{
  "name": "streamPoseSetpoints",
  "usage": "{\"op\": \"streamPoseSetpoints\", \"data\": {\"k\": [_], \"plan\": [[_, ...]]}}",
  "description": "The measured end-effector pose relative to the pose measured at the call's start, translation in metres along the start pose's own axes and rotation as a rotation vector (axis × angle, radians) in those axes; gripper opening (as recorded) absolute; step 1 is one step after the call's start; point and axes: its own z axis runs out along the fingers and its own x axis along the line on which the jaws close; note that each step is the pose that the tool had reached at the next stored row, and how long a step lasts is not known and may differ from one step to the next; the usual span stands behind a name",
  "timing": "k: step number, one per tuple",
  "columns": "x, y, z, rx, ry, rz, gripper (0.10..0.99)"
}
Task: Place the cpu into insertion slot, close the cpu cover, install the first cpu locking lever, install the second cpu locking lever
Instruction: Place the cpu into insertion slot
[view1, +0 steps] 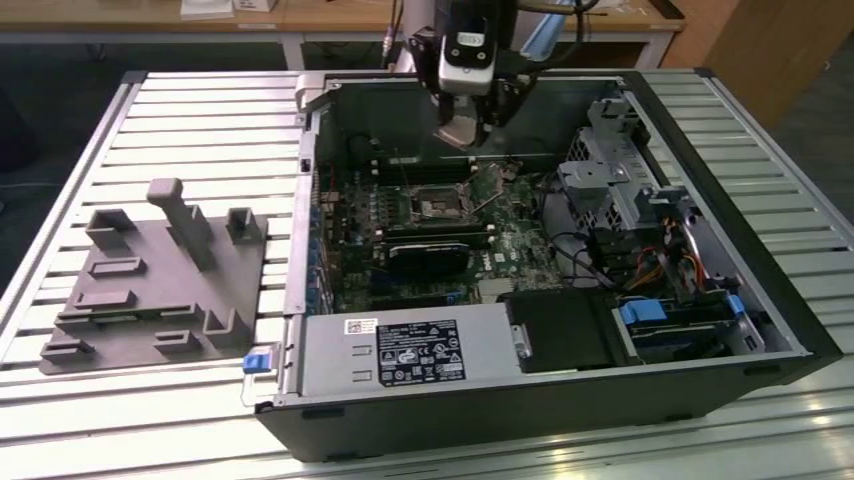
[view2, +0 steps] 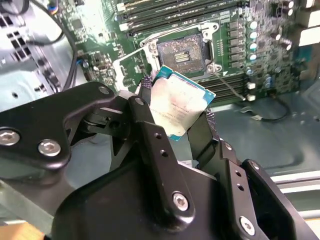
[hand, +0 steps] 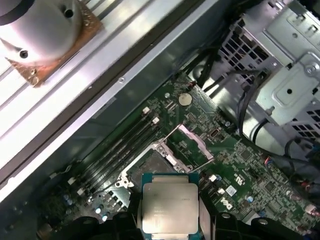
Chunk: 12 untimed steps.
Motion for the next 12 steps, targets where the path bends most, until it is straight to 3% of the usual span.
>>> {"op": "streamPoseSetpoints", "data": {"k": [12], "plan": [[-0.0003, -0.0012, 0.0138, -0.004, -0.0194, 0.216, 0.537]]}}
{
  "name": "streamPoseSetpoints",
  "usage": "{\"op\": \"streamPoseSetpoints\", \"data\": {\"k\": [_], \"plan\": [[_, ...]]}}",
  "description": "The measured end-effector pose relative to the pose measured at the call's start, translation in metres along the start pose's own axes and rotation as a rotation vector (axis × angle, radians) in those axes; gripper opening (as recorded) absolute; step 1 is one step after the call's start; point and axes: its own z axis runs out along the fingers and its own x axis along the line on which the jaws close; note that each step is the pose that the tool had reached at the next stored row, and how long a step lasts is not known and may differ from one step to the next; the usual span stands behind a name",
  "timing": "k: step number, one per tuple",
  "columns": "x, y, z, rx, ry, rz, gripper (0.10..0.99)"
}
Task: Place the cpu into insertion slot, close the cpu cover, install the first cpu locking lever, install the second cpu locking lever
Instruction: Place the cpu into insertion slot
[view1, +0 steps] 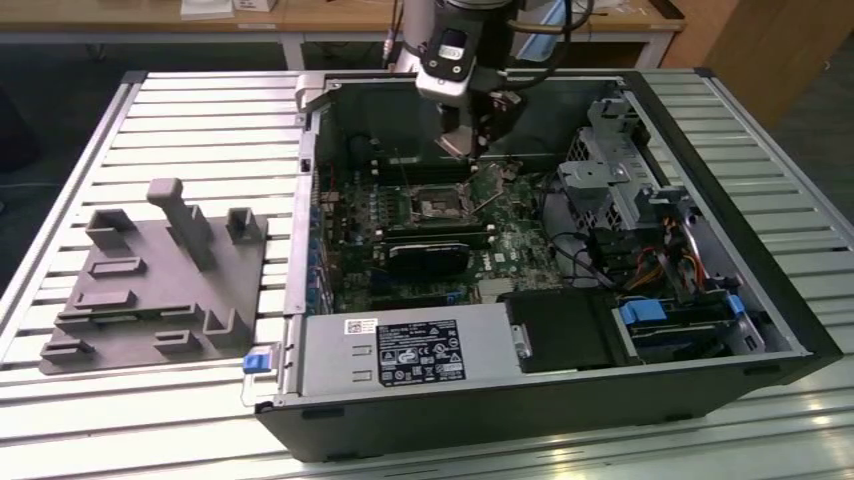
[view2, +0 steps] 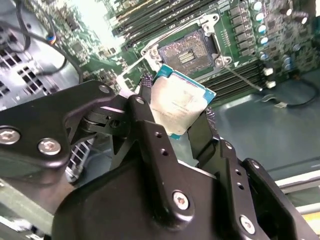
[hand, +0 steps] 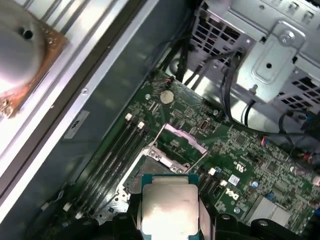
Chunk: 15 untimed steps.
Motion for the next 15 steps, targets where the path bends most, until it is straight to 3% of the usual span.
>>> {"op": "streamPoseSetpoints", "data": {"k": [15], "plan": [[-0.0004, -0.0016, 0.0174, -0.005, -0.0245, 0.272, 0.537]]}}
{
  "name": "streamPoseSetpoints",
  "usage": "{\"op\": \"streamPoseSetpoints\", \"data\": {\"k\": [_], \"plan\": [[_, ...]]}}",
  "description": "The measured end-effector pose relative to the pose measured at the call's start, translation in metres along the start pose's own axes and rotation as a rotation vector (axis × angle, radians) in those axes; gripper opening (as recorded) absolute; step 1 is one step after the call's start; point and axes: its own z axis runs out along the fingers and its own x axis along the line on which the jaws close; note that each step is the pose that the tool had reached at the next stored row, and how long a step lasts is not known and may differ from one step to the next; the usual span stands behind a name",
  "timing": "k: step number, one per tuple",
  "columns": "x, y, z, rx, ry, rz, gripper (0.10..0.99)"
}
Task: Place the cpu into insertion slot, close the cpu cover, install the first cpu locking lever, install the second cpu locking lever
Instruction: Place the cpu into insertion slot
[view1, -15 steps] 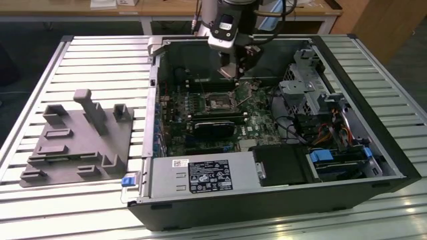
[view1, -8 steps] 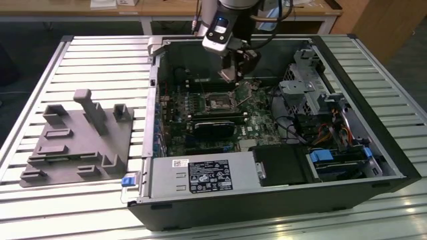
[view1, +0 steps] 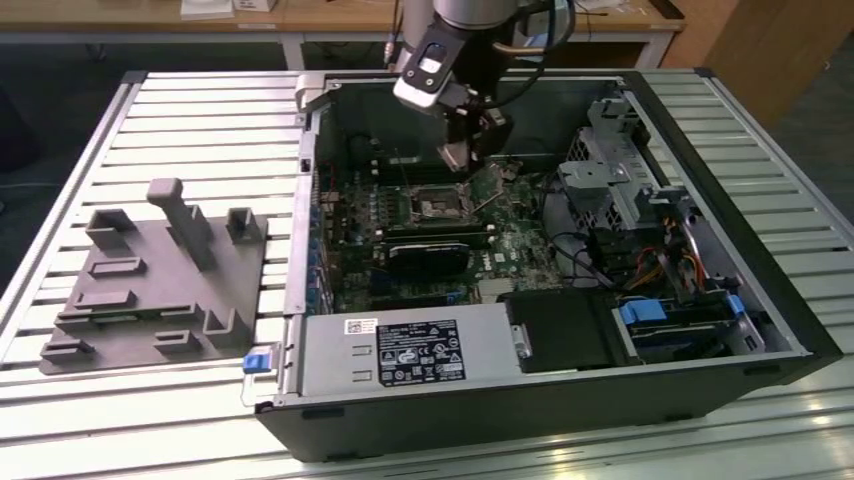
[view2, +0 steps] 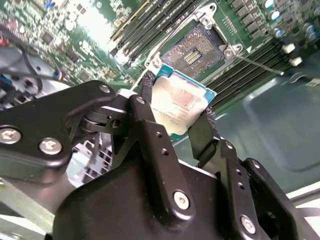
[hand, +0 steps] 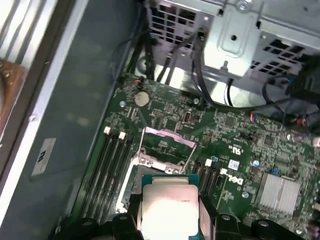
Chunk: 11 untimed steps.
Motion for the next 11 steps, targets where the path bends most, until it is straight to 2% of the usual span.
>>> {"op": "streamPoseSetpoints", "data": {"k": [11], "plan": [[-0.0002, -0.0011, 0.0127, -0.004, -0.0178, 0.199, 0.537]]}}
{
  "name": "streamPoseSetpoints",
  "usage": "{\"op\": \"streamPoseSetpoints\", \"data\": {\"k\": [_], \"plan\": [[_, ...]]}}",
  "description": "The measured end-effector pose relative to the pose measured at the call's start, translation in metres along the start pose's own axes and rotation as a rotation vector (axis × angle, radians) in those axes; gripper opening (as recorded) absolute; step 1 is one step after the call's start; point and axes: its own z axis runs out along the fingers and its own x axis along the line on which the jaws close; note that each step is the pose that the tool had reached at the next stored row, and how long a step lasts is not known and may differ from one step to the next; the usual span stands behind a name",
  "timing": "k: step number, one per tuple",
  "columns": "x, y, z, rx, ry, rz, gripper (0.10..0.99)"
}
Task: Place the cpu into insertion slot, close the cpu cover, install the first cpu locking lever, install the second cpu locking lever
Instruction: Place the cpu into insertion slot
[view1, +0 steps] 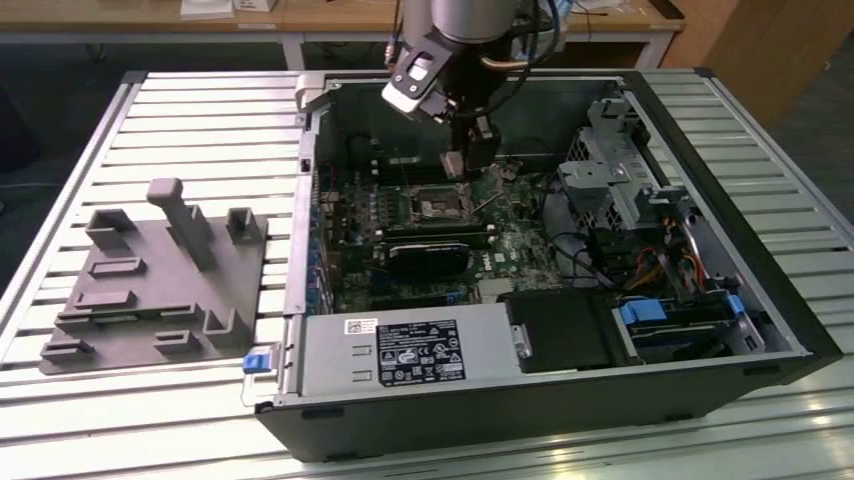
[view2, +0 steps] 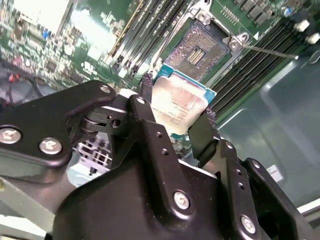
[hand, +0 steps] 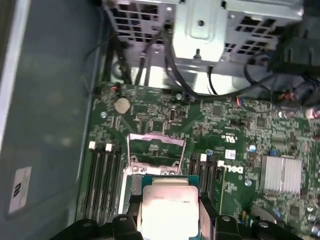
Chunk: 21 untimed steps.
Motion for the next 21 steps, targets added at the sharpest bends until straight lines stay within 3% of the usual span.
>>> {"op": "streamPoseSetpoints", "data": {"k": [6, 13, 21], "plan": [[-0.0001, -0.001, 0.0071, -0.002, -0.0093, 0.104, 0.537], [0.0008, -0.0148, 0.0183, -0.002, -0.01, 0.111, 0.537], [0.0044, -0.018, 0.0327, -0.002, -0.0125, 0.109, 0.537]]}}
